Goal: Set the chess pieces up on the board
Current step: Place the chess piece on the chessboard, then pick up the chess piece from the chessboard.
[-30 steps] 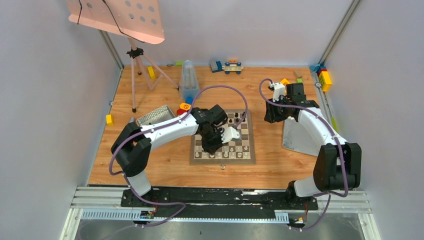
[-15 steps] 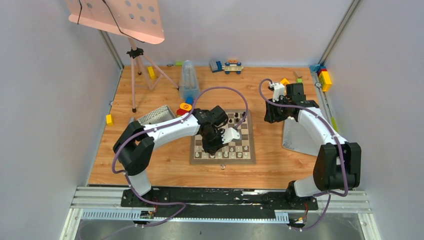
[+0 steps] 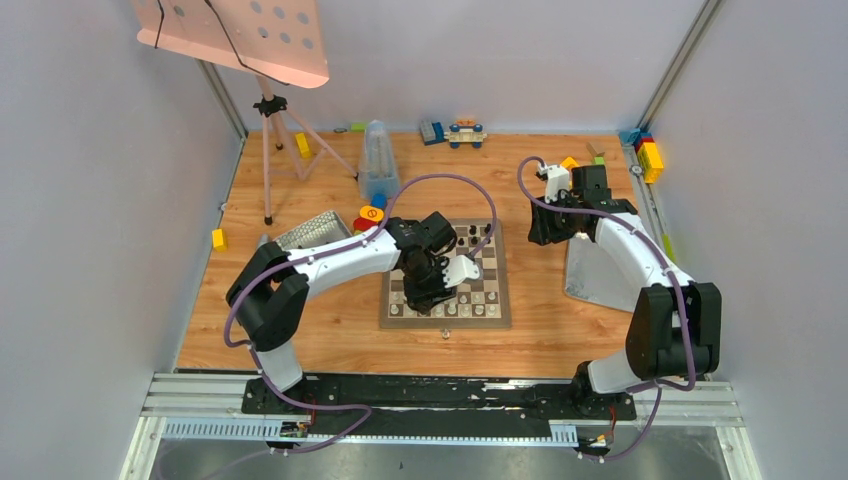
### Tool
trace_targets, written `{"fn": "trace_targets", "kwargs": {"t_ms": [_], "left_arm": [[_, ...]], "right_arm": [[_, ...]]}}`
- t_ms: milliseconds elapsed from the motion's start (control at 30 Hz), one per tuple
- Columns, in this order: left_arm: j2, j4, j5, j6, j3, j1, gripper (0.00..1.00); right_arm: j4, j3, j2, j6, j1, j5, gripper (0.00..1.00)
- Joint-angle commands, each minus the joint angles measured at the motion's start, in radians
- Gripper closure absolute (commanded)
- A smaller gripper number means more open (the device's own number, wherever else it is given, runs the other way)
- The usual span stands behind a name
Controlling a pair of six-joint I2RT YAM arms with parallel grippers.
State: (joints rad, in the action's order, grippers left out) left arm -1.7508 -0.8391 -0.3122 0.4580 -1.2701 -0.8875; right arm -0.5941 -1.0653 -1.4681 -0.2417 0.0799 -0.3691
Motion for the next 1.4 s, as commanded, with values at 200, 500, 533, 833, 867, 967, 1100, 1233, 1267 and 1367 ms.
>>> {"fn": "trace_targets", "kwargs": {"t_ms": [200,500,533,833,867,967,1100,1233,1267,1367], "left_arm": [[0.096,0.006,-0.024,-0.013,-0.102,0.092,0.43],[-0.017,0.045,0.098,-0.087,-0.197,0.227,0.43],[-0.039,0.042,0.102,-0.095,-0.204,0.231,0.43],[-0.145,0.034,0.084,-0.116,-0.257,0.254,0.41],[-0.156,0.035,0.084,-0.116,-0.258,0.253,0.42],[-0.175,0.033,0.085,-0.115,-0.257,0.254,0.42],[-0.192,0.036,0.072,-0.113,-0.255,0.253,0.48],[-0.200,0.039,0.046,-0.112,-0.258,0.253,0.60],[-0.200,0.040,0.037,-0.111,-0.258,0.253,0.66],[-0.196,0.037,0.008,-0.109,-0.256,0.253,0.78]], "right_arm": [[0.000,-0.038,-0.003,-0.016,0.007,-0.011,0.64],[-0.002,-0.038,-0.003,-0.018,0.009,-0.012,0.64],[-0.003,-0.038,-0.004,-0.018,0.009,-0.012,0.64],[-0.004,-0.038,-0.009,-0.020,0.009,-0.009,0.64],[-0.004,-0.038,-0.010,-0.021,0.008,-0.007,0.64],[-0.004,-0.038,-0.011,-0.022,0.008,-0.006,0.65],[-0.004,-0.038,-0.014,-0.024,0.009,-0.005,0.65],[-0.004,-0.038,-0.014,-0.024,0.009,-0.005,0.65],[-0.004,-0.038,-0.015,-0.024,0.009,-0.006,0.65],[-0.004,-0.038,-0.015,-0.025,0.009,-0.004,0.65]]}}
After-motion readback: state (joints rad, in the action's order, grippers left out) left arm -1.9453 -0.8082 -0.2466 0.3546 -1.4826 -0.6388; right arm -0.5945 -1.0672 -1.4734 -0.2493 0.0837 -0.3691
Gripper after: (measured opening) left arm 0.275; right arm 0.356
